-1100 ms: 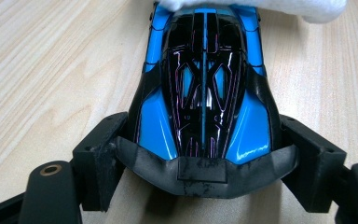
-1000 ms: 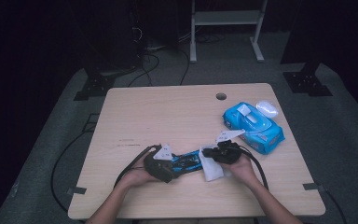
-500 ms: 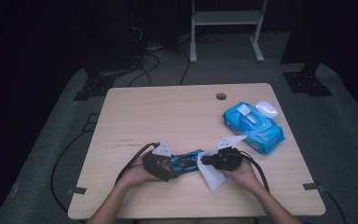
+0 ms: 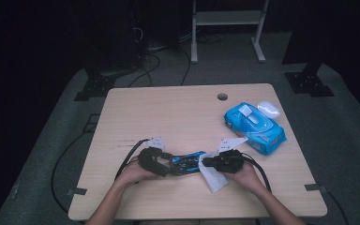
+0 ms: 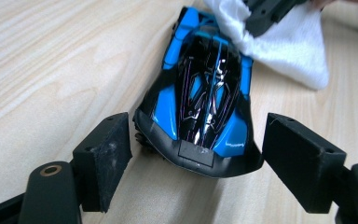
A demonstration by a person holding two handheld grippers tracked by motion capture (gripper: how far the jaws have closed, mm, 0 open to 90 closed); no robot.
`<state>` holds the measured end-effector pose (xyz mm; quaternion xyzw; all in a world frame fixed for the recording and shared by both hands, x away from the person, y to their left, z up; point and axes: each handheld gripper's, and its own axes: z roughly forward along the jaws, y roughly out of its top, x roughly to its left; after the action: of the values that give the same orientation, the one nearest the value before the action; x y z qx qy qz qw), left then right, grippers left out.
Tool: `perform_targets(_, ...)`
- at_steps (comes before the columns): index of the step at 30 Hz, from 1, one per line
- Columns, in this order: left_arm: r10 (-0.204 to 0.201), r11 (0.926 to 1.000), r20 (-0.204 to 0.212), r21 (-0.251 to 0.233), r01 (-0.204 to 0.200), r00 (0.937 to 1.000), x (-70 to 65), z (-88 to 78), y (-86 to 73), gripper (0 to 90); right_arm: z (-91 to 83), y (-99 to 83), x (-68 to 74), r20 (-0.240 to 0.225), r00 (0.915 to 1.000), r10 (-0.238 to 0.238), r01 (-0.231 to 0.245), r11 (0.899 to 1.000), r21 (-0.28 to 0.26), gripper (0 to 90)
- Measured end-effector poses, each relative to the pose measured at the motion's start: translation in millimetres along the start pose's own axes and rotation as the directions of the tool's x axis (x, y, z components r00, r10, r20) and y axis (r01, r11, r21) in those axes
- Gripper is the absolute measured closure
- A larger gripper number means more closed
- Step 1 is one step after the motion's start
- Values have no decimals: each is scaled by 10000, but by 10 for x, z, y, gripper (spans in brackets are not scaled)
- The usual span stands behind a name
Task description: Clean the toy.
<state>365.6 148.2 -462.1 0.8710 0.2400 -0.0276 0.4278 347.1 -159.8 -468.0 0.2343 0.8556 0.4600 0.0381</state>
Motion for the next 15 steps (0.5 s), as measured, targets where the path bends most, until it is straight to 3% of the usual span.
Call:
perform_targets(6,-262,9996,-165,-78,261,9995,28,-19,-15,307,-1,-1,16,75,9999,-112,112,9999,5,852)
perform_targets(12,-626,9979,-390,146,632,9973,26,31,3,376,-4,3,42,203,9995,-248,247,9997,63,852)
perform_targets(15,-836,9964,-280,113,839,9961,38,27,-6,441,-2,4,49,251,9991,-341,340,9994,57,852)
